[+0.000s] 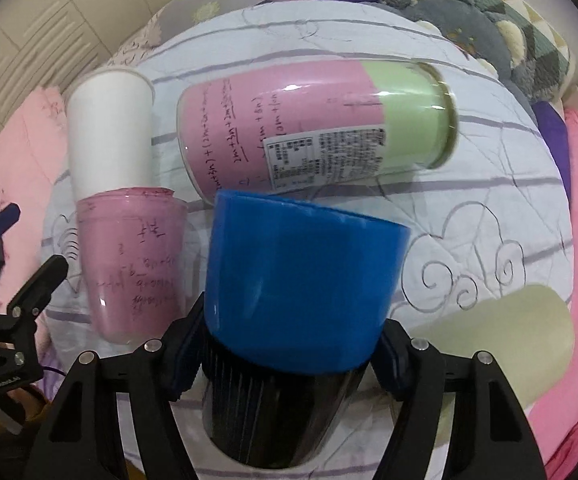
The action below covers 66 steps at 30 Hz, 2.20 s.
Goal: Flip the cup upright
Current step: 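Lift the blue-and-black cup with the right gripper and rotate it upright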
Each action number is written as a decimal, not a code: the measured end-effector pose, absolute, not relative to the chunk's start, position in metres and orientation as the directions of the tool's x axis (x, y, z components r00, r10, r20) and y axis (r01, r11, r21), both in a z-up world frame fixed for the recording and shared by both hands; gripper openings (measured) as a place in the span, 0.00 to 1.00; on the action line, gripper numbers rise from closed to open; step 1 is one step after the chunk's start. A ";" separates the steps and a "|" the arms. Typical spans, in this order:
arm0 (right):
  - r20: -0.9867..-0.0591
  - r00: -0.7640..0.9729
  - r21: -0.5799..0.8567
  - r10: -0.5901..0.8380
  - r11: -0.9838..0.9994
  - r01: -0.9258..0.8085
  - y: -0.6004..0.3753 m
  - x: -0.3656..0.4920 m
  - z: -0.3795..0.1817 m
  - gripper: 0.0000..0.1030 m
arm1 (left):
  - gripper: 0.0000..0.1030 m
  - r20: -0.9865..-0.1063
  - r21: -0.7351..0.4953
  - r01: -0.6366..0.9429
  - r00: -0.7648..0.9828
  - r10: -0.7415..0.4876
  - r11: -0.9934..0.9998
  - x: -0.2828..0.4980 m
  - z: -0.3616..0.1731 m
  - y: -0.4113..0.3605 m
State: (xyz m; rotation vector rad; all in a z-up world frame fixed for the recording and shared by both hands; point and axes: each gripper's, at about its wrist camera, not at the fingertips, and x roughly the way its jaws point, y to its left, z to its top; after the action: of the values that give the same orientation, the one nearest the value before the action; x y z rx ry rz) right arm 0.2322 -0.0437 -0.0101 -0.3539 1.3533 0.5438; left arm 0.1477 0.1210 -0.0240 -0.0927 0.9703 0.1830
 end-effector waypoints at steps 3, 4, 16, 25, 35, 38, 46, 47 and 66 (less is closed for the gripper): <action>-0.978 0.119 0.081 0.173 0.831 -0.550 -0.050 0.226 0.003 0.67 | 1.00 -0.820 0.001 -0.185 0.562 0.107 0.983 0.147 -0.019 0.118; -0.977 0.116 0.089 0.180 0.835 -0.544 -0.056 0.224 0.006 0.67 | 1.00 -0.818 0.001 -0.182 0.565 0.105 0.983 0.146 -0.018 0.116; -0.958 -0.044 0.270 0.285 0.836 -0.478 -0.098 0.184 0.013 0.67 | 1.00 -0.799 0.012 -0.127 0.595 0.086 0.992 0.127 0.000 0.100; -0.938 -0.207 0.338 0.278 0.867 -0.366 -0.123 0.155 -0.022 0.67 | 1.00 -0.799 0.015 -0.062 0.600 0.049 0.998 0.111 -0.003 0.088; -0.971 -0.099 0.239 0.218 0.897 -0.372 -0.117 0.142 -0.016 0.77 | 1.00 -0.804 0.013 -0.004 0.595 0.013 1.000 0.099 -0.011 0.073; -0.969 -0.087 0.247 0.232 0.895 -0.370 -0.118 0.142 -0.014 0.77 | 1.00 -0.796 0.005 -0.009 0.605 0.009 1.000 0.095 -0.007 0.072; -0.966 0.012 0.233 0.260 0.884 -0.405 -0.131 0.125 0.011 0.77 | 1.00 -0.784 -0.008 -0.027 0.620 0.010 1.000 0.091 0.006 0.058; -0.965 0.028 0.227 0.261 0.883 -0.411 -0.134 0.125 0.015 0.77 | 1.00 -0.784 -0.010 -0.024 0.620 0.007 1.000 0.091 0.008 0.054; -0.960 0.162 0.138 0.227 0.893 -0.429 -0.239 0.138 0.019 0.77 | 1.00 -0.841 -0.047 -0.001 0.540 -0.039 0.999 0.105 0.008 -0.044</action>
State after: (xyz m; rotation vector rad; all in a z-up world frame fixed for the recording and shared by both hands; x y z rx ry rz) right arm 0.1384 -0.2392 0.0188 -0.1808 1.3293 0.4716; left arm 0.1048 -0.0435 0.0078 -0.0432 1.0001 -0.0227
